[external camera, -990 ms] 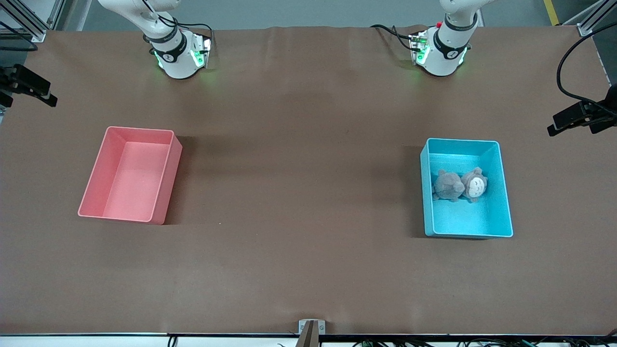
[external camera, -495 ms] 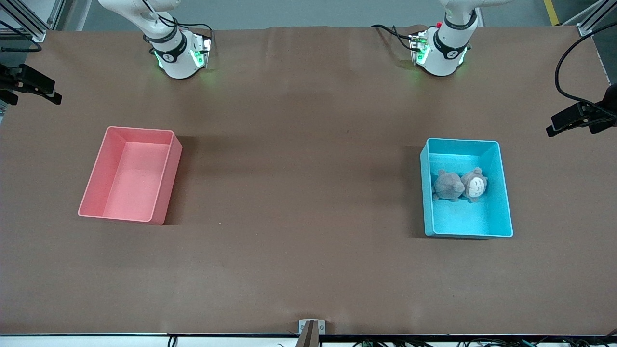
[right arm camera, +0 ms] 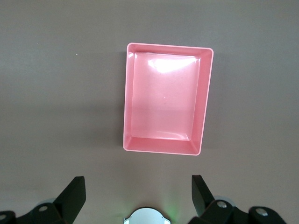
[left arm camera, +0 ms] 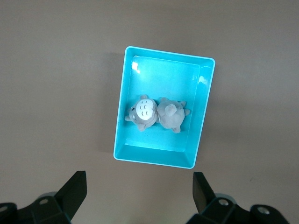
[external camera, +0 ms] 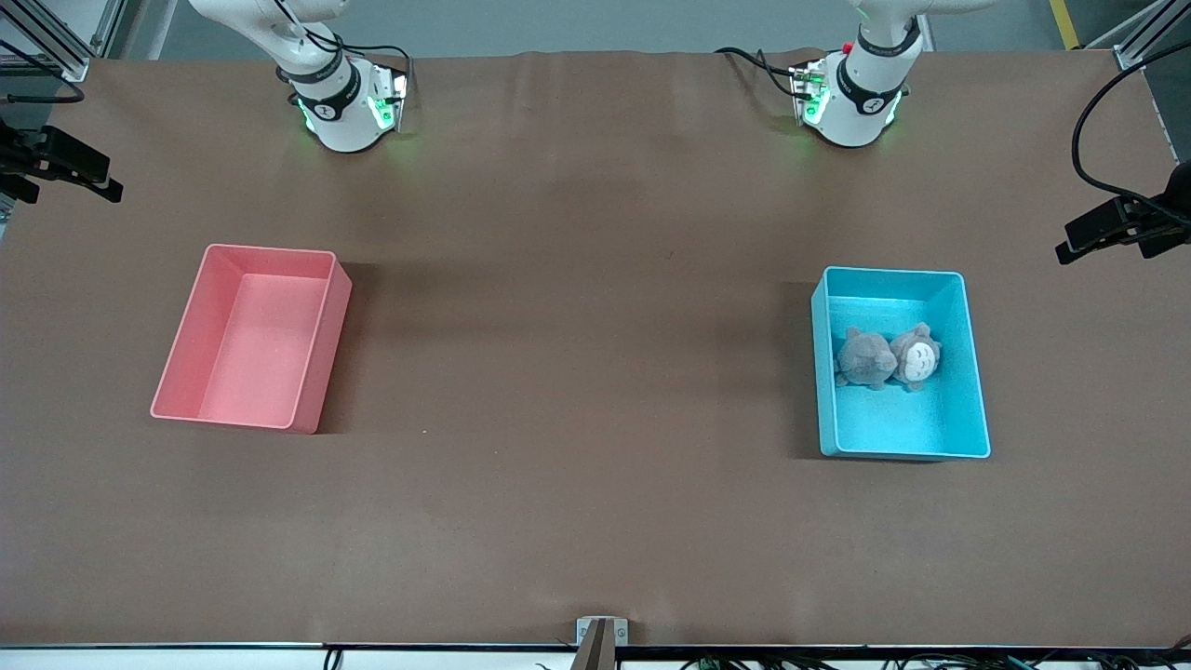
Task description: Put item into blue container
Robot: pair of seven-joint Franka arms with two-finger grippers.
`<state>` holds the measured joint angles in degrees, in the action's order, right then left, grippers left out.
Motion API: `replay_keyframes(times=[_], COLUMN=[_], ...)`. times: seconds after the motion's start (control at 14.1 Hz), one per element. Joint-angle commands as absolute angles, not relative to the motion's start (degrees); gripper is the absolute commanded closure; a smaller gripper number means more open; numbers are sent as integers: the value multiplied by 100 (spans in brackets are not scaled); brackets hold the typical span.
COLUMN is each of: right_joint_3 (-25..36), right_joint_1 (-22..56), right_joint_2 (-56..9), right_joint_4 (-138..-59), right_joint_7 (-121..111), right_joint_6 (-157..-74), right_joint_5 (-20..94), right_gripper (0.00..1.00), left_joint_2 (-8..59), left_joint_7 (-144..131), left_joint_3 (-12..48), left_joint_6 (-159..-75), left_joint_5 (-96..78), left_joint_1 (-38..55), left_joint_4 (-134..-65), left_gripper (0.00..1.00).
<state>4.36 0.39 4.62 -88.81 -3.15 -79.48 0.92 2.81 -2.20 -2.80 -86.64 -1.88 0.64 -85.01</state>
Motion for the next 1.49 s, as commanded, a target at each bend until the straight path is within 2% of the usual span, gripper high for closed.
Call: replay_keyframes(times=[0.0, 0.64, 0.85, 0.92, 1.41], right_joint_3=[448, 448, 448, 448, 448], right_joint_1=[62, 44, 53, 53, 44], right_joint_2=[545, 536, 536, 536, 536], right_joint_4=[-8921, -8903, -8912, -8912, -8772], right_joint_7=[-378, -378, -378, -378, -360], right_joint_6=[-7901, -7849, -7849, -7849, -7857], right_joint_5=[141, 97, 88, 88, 132], right_gripper=[0, 0, 0, 0, 0], left_joint_2=[229, 106, -429, -439, -335], left_joint_7=[-255, -211, -149, -149, -193], left_joint_3=[-325, -308, -211, -211, -220], left_joint_6=[-8552, -8596, -9165, -9184, -9150], left_joint_5=[-264, -220, -211, -220, -228], left_joint_1=[132, 141, 132, 141, 123], left_joint_4=[-8420, -8420, -9164, -9202, -9036], left_gripper=[0, 0, 0, 0, 0])
